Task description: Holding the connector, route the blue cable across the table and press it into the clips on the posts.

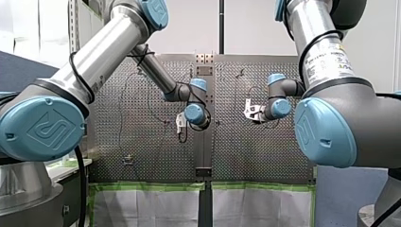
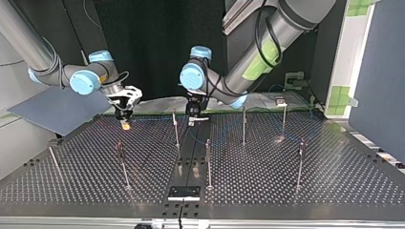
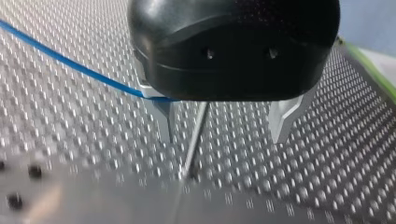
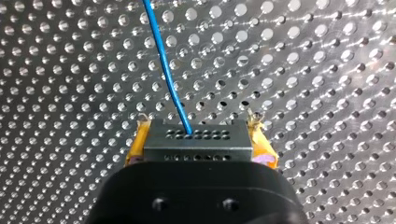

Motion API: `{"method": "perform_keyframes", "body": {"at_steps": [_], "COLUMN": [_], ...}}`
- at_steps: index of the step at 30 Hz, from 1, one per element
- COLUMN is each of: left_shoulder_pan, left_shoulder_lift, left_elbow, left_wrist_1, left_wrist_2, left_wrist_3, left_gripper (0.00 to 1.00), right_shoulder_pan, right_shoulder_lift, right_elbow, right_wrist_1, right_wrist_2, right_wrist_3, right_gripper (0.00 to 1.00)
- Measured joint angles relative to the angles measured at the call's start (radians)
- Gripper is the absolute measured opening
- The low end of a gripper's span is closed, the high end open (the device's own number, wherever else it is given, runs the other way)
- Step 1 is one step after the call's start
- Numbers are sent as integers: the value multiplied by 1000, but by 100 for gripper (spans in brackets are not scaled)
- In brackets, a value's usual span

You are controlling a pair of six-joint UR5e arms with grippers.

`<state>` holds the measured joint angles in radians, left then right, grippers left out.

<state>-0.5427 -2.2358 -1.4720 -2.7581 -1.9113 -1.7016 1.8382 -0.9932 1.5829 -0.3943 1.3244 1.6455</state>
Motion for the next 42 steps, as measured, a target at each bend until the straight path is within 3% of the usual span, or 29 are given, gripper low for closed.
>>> {"method": "perform_keyframes", "body": {"at_steps": [5,16,24,29,36,42], "left_shoulder_pan": [-38,-128,-203,-246,-253,-248], "left_shoulder_lift": [13,70,74,73,53,3], "left_elbow": [-11,-70,-68,-47,4,55], "left_wrist_1": [-22,-18,44,89,102,55], "left_wrist_2": [-28,-73,-103,-122,-127,-148], "left_wrist_3": [-6,-12,-74,-106,-120,-127], "left_gripper": [100,100,100,100,100,100], "right_shoulder_pan": [-5,-19,-34,-44,-60,-80], "right_shoulder_lift": [0,0,-1,-4,-19,-64], "right_elbow": [0,0,0,0,2,22], "right_wrist_1": [26,34,38,58,88,94], "right_wrist_2": [0,0,-7,-23,-43,-58], "right_wrist_3": [-11,-11,-16,-30,-48,-44], "right_gripper": [0,0,0,0,0,0]}}
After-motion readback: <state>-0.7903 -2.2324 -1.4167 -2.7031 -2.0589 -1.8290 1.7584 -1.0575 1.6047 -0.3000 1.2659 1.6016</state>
